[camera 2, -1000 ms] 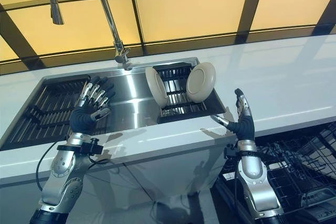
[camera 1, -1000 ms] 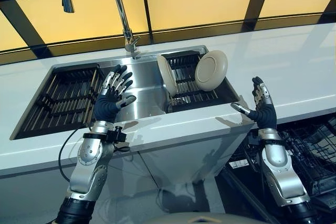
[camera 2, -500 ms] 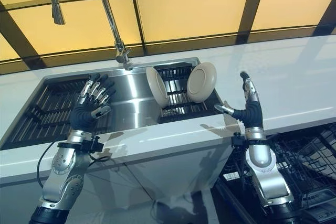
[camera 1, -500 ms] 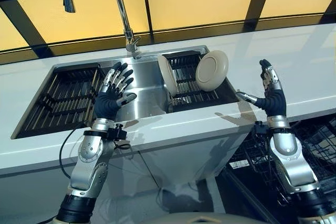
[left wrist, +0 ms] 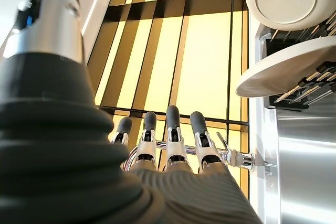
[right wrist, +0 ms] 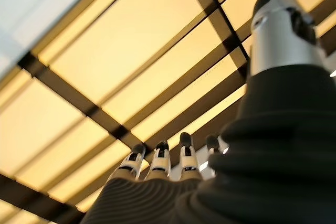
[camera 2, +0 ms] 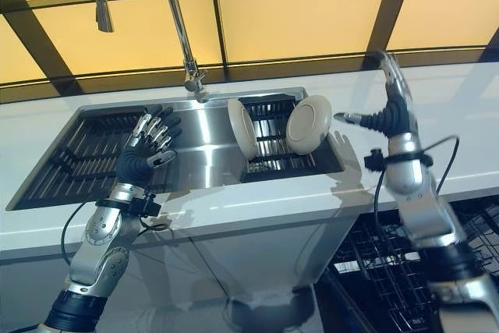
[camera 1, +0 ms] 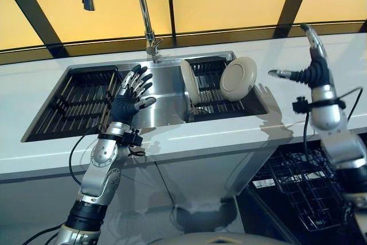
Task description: Take plates into dishwasher
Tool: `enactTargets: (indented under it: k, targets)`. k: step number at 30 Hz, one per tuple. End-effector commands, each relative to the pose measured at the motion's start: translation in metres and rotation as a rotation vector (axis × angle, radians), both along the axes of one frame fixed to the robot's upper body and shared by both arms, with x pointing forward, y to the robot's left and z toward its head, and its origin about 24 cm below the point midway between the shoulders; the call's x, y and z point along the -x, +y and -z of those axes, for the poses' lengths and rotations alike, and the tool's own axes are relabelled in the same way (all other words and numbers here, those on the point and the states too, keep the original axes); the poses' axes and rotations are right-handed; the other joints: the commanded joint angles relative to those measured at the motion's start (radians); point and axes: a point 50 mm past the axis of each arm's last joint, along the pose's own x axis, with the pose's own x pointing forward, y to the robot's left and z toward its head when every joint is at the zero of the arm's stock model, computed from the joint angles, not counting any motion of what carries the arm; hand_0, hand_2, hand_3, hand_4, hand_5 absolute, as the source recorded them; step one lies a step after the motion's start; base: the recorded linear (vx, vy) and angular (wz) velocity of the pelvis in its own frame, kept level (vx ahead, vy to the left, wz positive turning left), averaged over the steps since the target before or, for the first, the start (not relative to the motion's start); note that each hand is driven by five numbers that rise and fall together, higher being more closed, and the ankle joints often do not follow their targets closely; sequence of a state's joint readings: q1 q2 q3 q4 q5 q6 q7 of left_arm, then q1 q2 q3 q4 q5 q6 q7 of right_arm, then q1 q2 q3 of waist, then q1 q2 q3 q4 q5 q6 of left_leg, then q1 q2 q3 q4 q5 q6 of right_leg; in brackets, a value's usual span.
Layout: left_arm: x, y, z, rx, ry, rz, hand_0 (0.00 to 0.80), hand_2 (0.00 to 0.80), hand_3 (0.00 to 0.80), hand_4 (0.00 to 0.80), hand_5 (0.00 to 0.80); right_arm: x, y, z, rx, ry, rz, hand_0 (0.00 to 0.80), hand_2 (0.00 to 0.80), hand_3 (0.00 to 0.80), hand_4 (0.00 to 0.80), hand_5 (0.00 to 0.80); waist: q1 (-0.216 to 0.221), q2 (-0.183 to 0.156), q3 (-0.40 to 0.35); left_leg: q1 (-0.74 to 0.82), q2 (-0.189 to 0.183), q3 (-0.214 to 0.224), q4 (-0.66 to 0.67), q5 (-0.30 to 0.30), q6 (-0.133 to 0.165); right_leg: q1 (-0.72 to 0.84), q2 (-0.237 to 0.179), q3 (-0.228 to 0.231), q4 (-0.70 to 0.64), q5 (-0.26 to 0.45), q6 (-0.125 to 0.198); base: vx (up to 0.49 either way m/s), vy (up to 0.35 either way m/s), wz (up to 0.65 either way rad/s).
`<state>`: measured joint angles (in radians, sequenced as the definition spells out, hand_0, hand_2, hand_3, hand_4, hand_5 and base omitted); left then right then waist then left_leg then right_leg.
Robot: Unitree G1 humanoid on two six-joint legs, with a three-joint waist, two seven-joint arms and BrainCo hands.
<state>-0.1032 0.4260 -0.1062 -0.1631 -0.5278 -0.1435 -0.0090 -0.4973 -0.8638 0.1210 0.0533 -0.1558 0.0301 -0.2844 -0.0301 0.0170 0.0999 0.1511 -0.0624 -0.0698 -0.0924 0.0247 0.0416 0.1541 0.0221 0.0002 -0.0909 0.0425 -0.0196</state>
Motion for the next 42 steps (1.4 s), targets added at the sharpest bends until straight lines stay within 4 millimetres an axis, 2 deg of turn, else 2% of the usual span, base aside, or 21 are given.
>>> enactTargets:
  k: [1,4,7,14,16,21,31,36,42]
  targets:
    - [-0.01,-0.005,-0.016,-0.065,-0.062,0.073,0.0,0.0,0.0,0.0,0.0,-0.007,-0.015,-0.046,0.155,-0.092,0.118,0.0,0.0,0.0,0.0,0.0,0.052,-0.051,-0.061,-0.014,-0.002,0.01,0.005,-0.06,0.005,-0.007,-0.01,-0.051,0.004,-0.03,0.048,0.091,0.004,0.14]
    - [-0.008,-0.005,-0.013,-0.083,-0.044,0.095,0.0,0.0,0.0,0.0,0.0,-0.012,-0.019,-0.07,0.302,-0.103,0.186,0.0,0.0,0.0,0.0,0.0,0.074,-0.06,-0.068,-0.023,-0.006,-0.007,0.005,-0.051,0.004,-0.011,-0.012,-0.062,0.004,-0.028,0.051,0.121,-0.003,0.13]
    - [-0.008,-0.003,-0.013,-0.082,-0.032,0.102,0.0,0.0,0.0,0.0,0.0,-0.016,-0.018,-0.085,0.404,-0.121,0.238,0.0,0.0,0.0,0.0,0.0,0.091,-0.066,-0.068,-0.027,-0.011,-0.023,0.005,-0.048,0.006,-0.011,-0.015,-0.071,0.004,-0.03,0.052,0.124,-0.005,0.12]
    - [-0.011,-0.005,-0.018,-0.055,-0.024,0.127,0.0,0.0,0.0,0.0,0.0,-0.027,0.0,-0.1,0.643,-0.127,0.275,0.0,0.0,0.0,0.0,0.0,0.111,-0.067,-0.053,-0.034,-0.022,-0.052,0.005,-0.046,0.011,-0.014,-0.019,-0.082,0.004,-0.034,0.056,0.091,0.011,0.14]
    - [-0.01,-0.007,-0.018,-0.044,-0.022,0.146,0.0,0.0,0.0,0.0,0.0,-0.03,0.006,-0.105,0.788,-0.138,0.315,0.0,0.0,0.0,0.0,0.0,0.12,-0.068,-0.044,-0.039,-0.024,-0.059,0.005,-0.046,0.013,-0.017,-0.02,-0.083,0.004,-0.035,0.058,0.053,0.027,0.2]
    - [-0.009,-0.009,-0.02,-0.03,-0.034,0.164,0.0,0.0,0.0,0.0,0.0,-0.032,0.016,-0.12,0.984,-0.177,0.362,0.0,0.0,0.0,0.0,0.0,0.133,-0.07,-0.021,-0.051,-0.025,-0.067,0.005,-0.044,0.014,-0.027,-0.024,-0.087,0.004,-0.035,0.064,0.008,0.006,0.09]
    - [-0.006,-0.016,-0.013,-0.027,-0.008,0.211,0.0,0.0,0.0,0.0,0.0,-0.04,0.03,-0.118,1.178,-0.142,0.377,0.0,0.0,0.0,0.0,0.0,0.15,-0.061,0.002,-0.042,-0.023,-0.086,0.005,-0.042,0.01,-0.015,-0.031,-0.095,0.004,-0.035,0.07,0.051,-0.001,0.06]
    - [-0.014,-0.018,-0.028,-0.026,-0.087,0.226,0.0,0.0,0.0,0.0,0.0,-0.041,0.042,-0.135,1.26,-0.22,0.428,0.0,0.0,0.0,0.0,0.0,0.155,-0.054,0.066,-0.107,-0.026,-0.106,0.005,-0.027,0.011,-0.076,-0.03,-0.085,0.004,-0.024,0.076,-0.125,-0.014,0.09]
    - [-0.013,-0.022,-0.039,-0.046,-0.138,0.236,0.0,0.0,0.0,0.0,0.0,-0.042,0.049,-0.131,1.367,-0.185,0.448,0.0,0.0,0.0,0.0,0.0,0.154,-0.061,0.096,-0.129,-0.024,-0.114,0.005,-0.021,0.01,-0.094,-0.031,-0.08,0.004,-0.025,0.078,-0.007,-0.015,0.09]
